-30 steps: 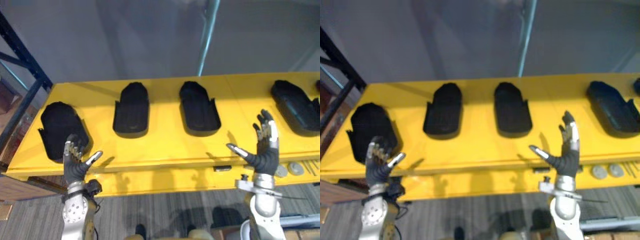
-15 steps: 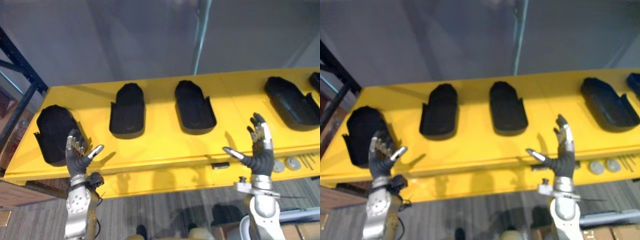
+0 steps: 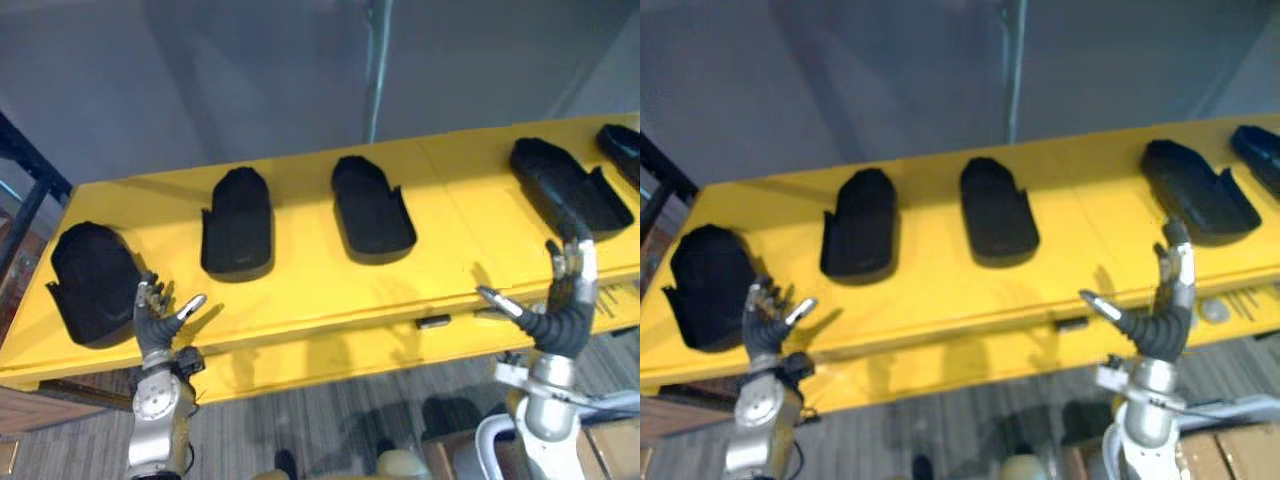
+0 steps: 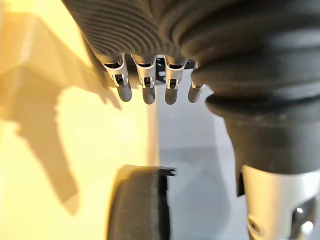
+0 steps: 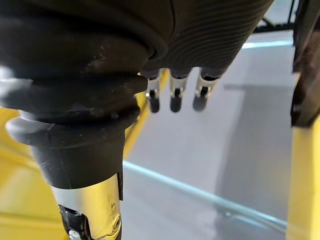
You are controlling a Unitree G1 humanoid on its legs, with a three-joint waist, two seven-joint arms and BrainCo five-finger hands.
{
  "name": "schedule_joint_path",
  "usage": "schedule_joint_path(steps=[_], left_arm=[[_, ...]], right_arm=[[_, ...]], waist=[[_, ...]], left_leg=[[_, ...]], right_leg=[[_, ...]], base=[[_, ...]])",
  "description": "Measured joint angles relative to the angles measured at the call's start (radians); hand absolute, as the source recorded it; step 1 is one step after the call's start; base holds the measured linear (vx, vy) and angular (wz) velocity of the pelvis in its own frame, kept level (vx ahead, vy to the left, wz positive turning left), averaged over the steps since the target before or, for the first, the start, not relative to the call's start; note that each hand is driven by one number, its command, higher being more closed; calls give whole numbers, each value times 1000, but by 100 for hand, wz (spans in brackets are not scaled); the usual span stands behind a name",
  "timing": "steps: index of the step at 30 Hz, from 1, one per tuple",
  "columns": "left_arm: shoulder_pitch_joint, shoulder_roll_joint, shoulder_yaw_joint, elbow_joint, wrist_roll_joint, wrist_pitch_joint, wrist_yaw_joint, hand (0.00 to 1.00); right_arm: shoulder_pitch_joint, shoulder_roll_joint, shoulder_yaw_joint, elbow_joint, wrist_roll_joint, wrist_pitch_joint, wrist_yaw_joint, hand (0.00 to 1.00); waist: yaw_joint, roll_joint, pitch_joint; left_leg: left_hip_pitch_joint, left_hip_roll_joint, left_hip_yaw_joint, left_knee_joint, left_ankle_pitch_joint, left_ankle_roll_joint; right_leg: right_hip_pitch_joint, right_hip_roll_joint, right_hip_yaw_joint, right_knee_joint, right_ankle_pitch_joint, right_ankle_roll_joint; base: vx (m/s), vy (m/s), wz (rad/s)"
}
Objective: Walk over and take plastic housings, then place them on the shelf
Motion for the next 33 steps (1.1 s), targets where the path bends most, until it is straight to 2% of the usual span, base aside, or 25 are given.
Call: schedule_joint_path(steps=[5,11,15,22,26,28,32,33], left_arm=[[-52,2,16,53,1,6,78,0],[-76,4,47,97,1,4,121,0],[-74,4,50,101,1,3,125,0],[-75,3,52,107,1,3,117,0],[-74,3,52,107,1,-6,76,0],[-74,3,41,104,6,-26,54,0],[-72,0,15,-26,9,-79,39,0],[-70,0,-3,-94,15,-104,32,0]], right_arm=[[10,-3,-11,0,38,-2,55,0],[5,-8,-10,-1,67,-2,109,0],[2,-9,-5,-8,87,-2,152,0],[-31,-36,88,-11,84,-3,198,0],[-61,-51,104,-11,45,1,188,0],[-80,-54,120,-11,34,2,162,0],[-123,-51,158,-9,-37,3,65,0],[-130,-50,165,-9,-90,9,7,0]], waist=[[-1,1,0],[-1,5,5],[0,16,16],[5,14,17],[11,15,17],[11,15,17],[19,15,17],[23,15,17]], left_leg=[[0,0,-1,0,0,0],[0,-1,-3,0,0,0],[0,-3,-12,2,0,1],[-2,-9,-70,14,0,1],[-10,-18,-106,18,1,2],[-16,-20,-118,19,3,3],[-19,-22,-135,19,4,2],[-21,-23,-143,19,5,2]], right_leg=[[0,0,0,0,0,0],[2,-1,-1,1,0,0],[8,-3,-8,1,-1,0],[38,-11,-64,20,-27,0],[46,-21,-99,34,-43,3],[47,-24,-114,37,-47,2],[52,-26,-132,43,-54,-1],[53,-27,-141,47,-58,-2]], base=[[0,0,0],[0,0,0],[-2,-2,6],[7,-18,23],[8,-11,26],[19,-5,20],[15,-10,13],[6,-13,17]])
